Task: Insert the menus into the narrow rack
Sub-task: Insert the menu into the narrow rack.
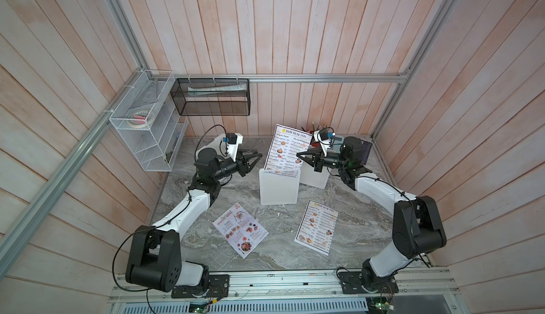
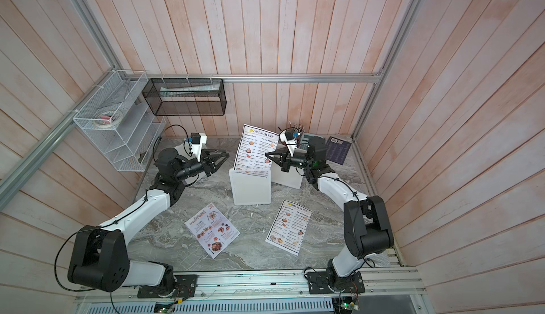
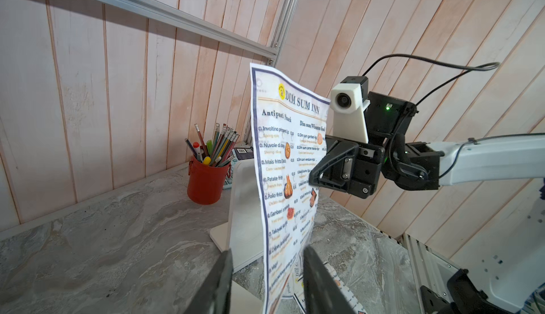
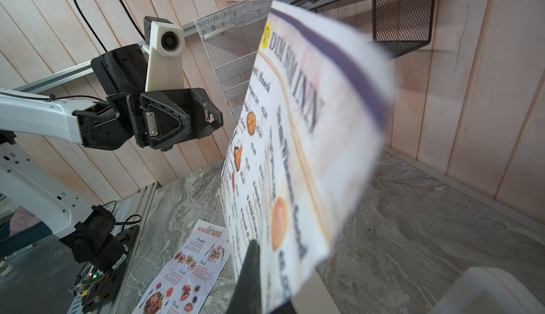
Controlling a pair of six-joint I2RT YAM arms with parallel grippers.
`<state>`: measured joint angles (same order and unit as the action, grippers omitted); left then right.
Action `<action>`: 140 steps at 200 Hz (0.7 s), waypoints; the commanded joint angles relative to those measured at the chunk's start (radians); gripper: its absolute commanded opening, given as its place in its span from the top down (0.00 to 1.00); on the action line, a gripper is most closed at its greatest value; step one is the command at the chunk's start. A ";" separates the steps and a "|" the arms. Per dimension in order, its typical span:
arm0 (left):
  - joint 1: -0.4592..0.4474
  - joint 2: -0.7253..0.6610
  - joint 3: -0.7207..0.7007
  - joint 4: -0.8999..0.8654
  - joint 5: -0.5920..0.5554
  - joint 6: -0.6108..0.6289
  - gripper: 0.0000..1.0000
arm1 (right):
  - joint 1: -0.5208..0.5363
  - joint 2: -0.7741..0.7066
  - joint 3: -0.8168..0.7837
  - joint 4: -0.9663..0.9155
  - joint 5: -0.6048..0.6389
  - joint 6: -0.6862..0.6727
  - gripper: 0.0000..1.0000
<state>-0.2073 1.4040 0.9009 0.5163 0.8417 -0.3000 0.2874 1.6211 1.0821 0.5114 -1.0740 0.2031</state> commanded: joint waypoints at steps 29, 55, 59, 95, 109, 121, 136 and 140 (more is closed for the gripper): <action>0.006 -0.010 -0.010 0.012 0.023 -0.004 0.58 | 0.025 -0.021 0.061 -0.126 0.030 -0.100 1.00; 0.006 -0.010 -0.011 0.004 0.025 -0.001 0.58 | 0.036 -0.014 0.080 -0.175 0.033 -0.140 1.00; 0.005 -0.011 -0.011 0.004 0.026 -0.001 0.58 | 0.038 -0.013 0.083 -0.189 0.037 -0.151 1.00; 0.004 -0.008 -0.013 0.004 0.024 0.001 0.56 | 0.058 -0.028 0.090 -0.281 0.084 -0.245 1.00; 0.004 -0.003 -0.009 0.002 0.027 0.001 0.56 | 0.058 -0.041 0.079 -0.281 0.092 -0.262 1.00; 0.004 0.001 -0.005 -0.001 0.028 -0.001 0.56 | 0.057 -0.044 0.080 -0.289 0.094 -0.272 1.00; 0.004 0.001 -0.005 -0.002 0.030 -0.001 0.56 | 0.058 -0.042 0.087 -0.295 0.097 -0.274 1.00; 0.003 0.001 -0.004 -0.001 0.031 -0.001 0.56 | 0.057 -0.041 0.088 -0.297 0.099 -0.274 1.00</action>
<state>-0.2077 1.4040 0.9005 0.5152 0.8570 -0.3000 0.3401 1.6020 1.1515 0.2584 -0.9936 -0.0315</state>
